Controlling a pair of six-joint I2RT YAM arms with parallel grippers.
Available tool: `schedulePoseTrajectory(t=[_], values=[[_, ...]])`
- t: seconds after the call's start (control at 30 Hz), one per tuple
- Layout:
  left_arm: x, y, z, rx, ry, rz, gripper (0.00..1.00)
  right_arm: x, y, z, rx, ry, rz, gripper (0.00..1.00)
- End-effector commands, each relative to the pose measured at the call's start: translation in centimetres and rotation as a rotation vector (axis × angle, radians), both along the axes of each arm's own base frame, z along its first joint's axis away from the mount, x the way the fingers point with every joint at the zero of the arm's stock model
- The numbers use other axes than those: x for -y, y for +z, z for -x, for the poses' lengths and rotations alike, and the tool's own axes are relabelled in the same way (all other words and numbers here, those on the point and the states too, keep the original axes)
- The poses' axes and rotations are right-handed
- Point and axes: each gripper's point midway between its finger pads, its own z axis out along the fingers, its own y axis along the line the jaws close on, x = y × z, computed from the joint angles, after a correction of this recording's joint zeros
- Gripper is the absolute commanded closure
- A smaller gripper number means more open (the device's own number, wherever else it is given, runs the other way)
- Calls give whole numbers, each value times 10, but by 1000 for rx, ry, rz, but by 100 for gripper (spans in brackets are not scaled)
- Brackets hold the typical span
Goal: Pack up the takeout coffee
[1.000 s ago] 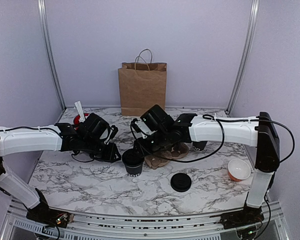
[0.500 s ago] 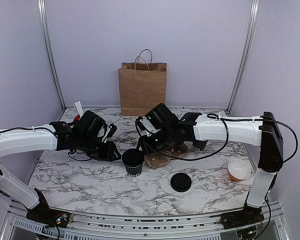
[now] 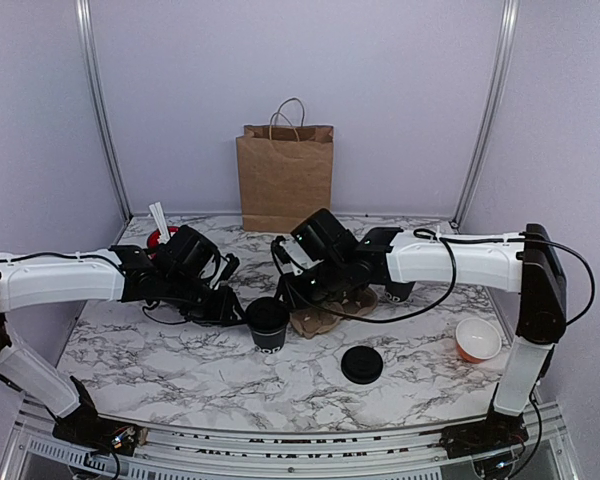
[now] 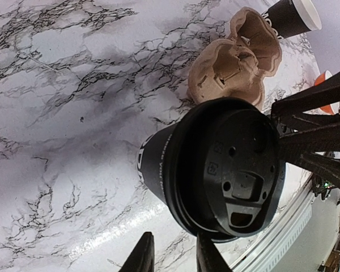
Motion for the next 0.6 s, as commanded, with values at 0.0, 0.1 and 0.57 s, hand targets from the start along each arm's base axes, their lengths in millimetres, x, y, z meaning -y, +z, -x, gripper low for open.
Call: schedulePoseTrajectory(t=[0.0,0.1,0.57], values=[[10,6,-4,9,-1,33,75,-7,3,2,-2,13,-25,77],[10,5,-4,8,-2,29,75,-6,0,4,-8,13,-20,78],[11,9,-7,11,5,23,75,-3,-17,14,-46,17,4,83]])
